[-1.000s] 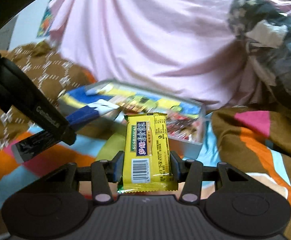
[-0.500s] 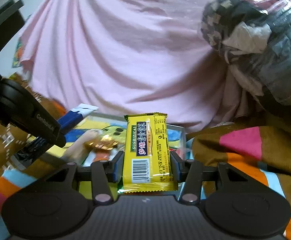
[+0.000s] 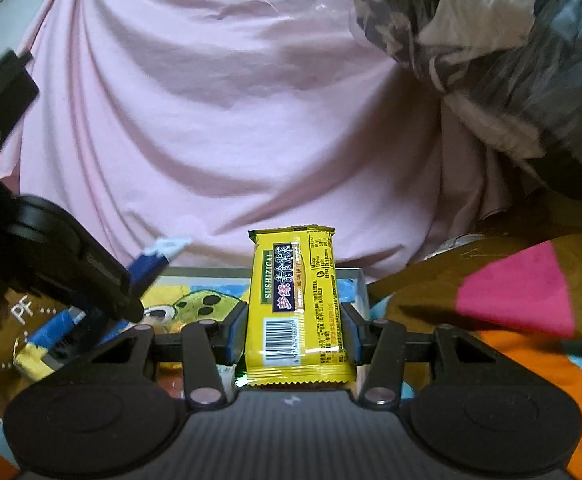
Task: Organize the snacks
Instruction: 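Lower both packs into the tray and open both grippers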
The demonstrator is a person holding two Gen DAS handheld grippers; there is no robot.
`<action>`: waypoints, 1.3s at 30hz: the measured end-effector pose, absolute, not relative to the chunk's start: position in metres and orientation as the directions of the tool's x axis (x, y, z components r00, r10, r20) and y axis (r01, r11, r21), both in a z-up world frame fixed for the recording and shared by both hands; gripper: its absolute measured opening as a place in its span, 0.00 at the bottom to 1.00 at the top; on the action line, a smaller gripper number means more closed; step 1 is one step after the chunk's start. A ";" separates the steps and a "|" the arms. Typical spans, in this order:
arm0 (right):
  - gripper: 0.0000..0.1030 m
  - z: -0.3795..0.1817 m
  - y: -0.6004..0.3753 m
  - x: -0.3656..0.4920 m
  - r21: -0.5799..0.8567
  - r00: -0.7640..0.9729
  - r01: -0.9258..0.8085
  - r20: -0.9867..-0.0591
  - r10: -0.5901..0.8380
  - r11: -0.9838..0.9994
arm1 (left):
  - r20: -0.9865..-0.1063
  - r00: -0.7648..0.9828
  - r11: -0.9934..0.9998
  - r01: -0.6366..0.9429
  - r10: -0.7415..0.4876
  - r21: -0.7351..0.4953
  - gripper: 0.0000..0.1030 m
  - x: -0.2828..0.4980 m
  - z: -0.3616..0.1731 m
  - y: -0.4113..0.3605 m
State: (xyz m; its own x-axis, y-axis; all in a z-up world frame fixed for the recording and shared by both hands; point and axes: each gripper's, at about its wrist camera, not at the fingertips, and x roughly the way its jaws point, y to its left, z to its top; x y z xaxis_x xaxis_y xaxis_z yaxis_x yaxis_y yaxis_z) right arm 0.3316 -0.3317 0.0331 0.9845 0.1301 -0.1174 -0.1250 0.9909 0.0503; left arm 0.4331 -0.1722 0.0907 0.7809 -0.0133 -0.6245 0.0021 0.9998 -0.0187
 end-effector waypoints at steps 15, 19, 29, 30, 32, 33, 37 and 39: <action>0.51 0.011 -0.336 0.378 0.088 0.975 -0.142 -0.157 0.155 0.986 | -0.649 0.760 0.997 0.015 0.037 0.074 0.25 0.472 0.067 -0.186; 0.51 0.011 -0.334 0.382 0.083 0.974 -0.151 -0.155 0.163 0.985 | -0.650 0.760 0.999 0.007 0.029 0.053 0.27 0.475 0.066 -0.187; 0.64 0.010 -0.336 0.382 0.091 0.979 -0.144 -0.131 0.156 0.985 | -0.633 0.772 0.998 -0.035 0.054 0.043 0.40 0.474 0.063 -0.190; 0.68 0.011 -0.336 0.381 0.089 0.980 -0.143 -0.126 0.153 0.986 | -0.632 0.773 0.998 -0.041 0.056 0.039 0.41 0.473 0.062 -0.189; 0.73 0.011 -0.335 0.380 0.087 0.981 -0.142 -0.118 0.152 0.986 | -0.624 0.779 0.998 -0.056 0.068 0.038 0.50 0.472 0.062 -0.188; 0.75 0.011 -0.336 0.380 0.088 0.981 -0.143 -0.116 0.153 0.986 | -0.619 0.782 0.997 -0.063 0.071 0.035 0.54 0.472 0.062 -0.187; 0.81 0.012 -0.335 0.379 0.085 0.983 -0.141 -0.109 0.150 0.986 | -0.582 0.807 0.993 -0.115 0.099 0.009 0.78 0.467 0.066 -0.181; 0.84 0.013 -0.335 0.378 0.084 0.985 -0.137 -0.099 0.145 0.987 | -0.568 0.817 0.991 -0.133 0.102 -0.013 0.84 0.464 0.068 -0.176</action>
State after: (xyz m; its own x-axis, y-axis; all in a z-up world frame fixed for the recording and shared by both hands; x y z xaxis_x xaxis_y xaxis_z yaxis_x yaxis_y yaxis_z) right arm 0.3777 -0.3350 0.0133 0.9845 0.1446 -0.0991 -0.1365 0.9870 0.0844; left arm 0.4641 -0.1763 0.0682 0.8167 0.1023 -0.5679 -0.1332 0.9910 -0.0131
